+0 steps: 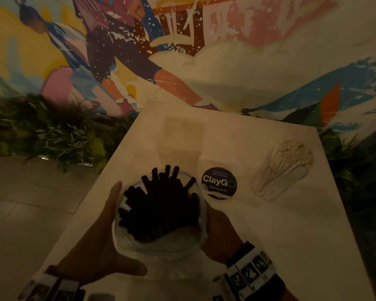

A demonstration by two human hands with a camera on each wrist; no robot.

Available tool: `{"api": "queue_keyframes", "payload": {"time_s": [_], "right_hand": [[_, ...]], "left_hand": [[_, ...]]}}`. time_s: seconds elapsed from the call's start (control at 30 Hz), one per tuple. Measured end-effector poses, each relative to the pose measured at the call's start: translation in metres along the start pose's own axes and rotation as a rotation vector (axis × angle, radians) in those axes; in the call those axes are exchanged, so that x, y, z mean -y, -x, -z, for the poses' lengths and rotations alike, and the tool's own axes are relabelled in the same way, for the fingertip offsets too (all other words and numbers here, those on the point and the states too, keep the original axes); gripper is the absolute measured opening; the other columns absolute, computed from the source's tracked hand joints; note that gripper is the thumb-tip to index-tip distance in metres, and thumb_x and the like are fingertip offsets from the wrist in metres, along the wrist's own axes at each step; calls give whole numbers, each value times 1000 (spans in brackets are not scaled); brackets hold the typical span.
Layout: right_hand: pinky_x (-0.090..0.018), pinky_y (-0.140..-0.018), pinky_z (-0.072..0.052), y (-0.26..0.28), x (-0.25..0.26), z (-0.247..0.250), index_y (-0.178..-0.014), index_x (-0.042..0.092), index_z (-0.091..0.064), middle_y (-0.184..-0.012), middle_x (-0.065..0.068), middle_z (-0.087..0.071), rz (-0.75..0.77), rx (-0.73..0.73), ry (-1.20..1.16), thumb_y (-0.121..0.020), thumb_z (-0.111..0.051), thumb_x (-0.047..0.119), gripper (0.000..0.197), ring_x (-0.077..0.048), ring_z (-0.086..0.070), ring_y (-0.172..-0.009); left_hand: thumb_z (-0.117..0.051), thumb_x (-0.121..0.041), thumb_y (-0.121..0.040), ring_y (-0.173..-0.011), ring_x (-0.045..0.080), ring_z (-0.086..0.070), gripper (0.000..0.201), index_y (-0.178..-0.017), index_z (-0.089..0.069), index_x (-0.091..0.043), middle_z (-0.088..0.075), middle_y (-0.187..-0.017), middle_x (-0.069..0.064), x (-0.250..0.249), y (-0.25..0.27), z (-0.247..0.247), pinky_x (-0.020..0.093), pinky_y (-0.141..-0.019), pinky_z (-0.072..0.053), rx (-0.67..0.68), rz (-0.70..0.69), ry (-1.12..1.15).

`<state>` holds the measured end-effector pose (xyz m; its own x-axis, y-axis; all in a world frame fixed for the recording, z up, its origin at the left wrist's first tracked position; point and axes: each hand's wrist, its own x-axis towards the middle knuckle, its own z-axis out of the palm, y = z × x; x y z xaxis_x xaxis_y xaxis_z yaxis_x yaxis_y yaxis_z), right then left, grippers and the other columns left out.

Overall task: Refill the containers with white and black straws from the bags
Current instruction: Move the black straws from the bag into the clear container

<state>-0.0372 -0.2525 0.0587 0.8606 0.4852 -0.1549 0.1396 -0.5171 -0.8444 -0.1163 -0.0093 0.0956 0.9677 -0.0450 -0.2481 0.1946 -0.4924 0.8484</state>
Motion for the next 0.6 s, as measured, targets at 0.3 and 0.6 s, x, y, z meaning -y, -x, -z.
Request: {"api": "queue_keyframes", "payload": {"time_s": [0.3,0.6], "right_hand": [[-30,-99,-43,-13,-32,-10,-133,24,-48,-125,-7,-60,-13,208,375,-83,-42,54,59,-28,-54,-117],[-13,-105,-34,-3,-17,76,-140,55,-10,-152,17,-24,84,68,-266,-51,-80,24,118,3,-27,-139]], "left_hand": [[-85,-42,-40,-102,0,-59,108,-136,-36,-42,-57,-113,-20,6,-49,-18,5,-82,-46,-312,-307,160],[-78,-33,-50,-86,7,-65,45,-92,-61,-32,-66,-98,-4,8,-44,-22,12,-74,-51,-399,-343,254]]}}
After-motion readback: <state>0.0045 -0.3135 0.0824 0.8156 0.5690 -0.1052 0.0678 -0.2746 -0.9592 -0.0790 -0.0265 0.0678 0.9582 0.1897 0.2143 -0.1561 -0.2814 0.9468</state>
